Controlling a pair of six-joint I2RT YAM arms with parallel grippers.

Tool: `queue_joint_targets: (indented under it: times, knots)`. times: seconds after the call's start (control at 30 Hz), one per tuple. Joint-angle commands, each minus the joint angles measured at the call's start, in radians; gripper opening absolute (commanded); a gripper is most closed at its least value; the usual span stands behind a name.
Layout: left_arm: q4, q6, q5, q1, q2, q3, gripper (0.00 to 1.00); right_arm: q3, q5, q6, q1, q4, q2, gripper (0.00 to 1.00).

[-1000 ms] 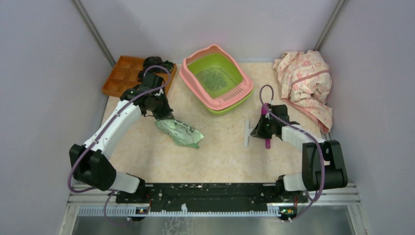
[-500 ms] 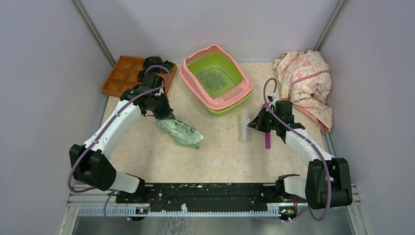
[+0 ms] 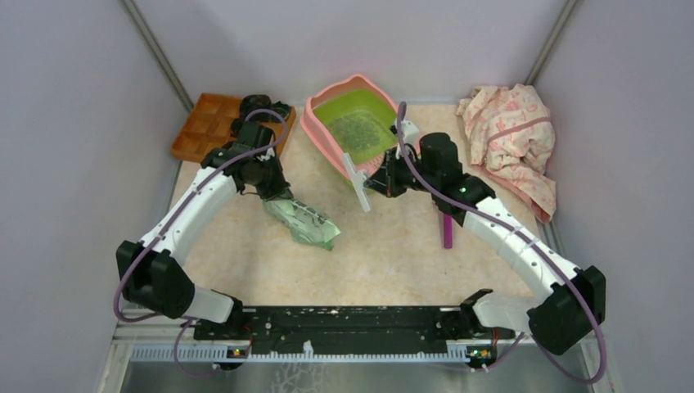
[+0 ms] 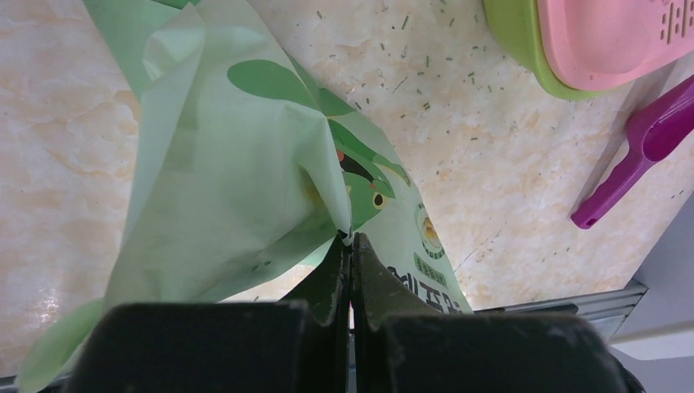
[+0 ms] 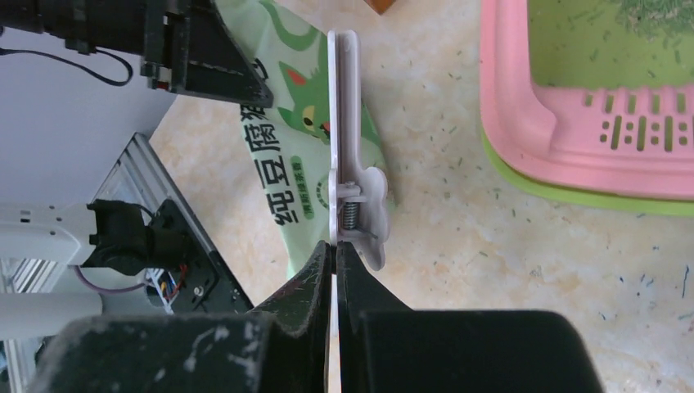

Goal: Fill the litter box with clean litter
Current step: Pick up the clamp at the center of the board.

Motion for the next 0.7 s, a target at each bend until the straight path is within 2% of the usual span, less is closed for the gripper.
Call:
queue_joint_targets:
  times: [0.0, 0.23, 0.33, 0.53, 0.67]
  knots:
    - [0.000, -0.019, 0.038, 0.002, -0.005, 0.047, 0.00, 0.059, 0.033, -0.013, 0.029, 0.007, 0.018, 0.00]
    - [0.114, -0.010, 0.149, 0.002, -0.081, -0.031, 0.05, -0.020, -0.184, 0.229, 0.029, 0.257, 0.107, 0.00]
    - [0.159, -0.006, 0.152, 0.003, -0.120, -0.063, 0.09, -0.035, -0.259, 0.321, 0.034, 0.351, 0.167, 0.00]
    - [0.194, -0.008, 0.145, 0.004, -0.144, -0.099, 0.15, 0.001, -0.285, 0.368, 0.064, 0.363, 0.226, 0.00]
    - [0.213, -0.016, 0.155, 0.005, -0.136, -0.120, 0.16, 0.026, -0.274, 0.367, 0.074, 0.340, 0.251, 0.00]
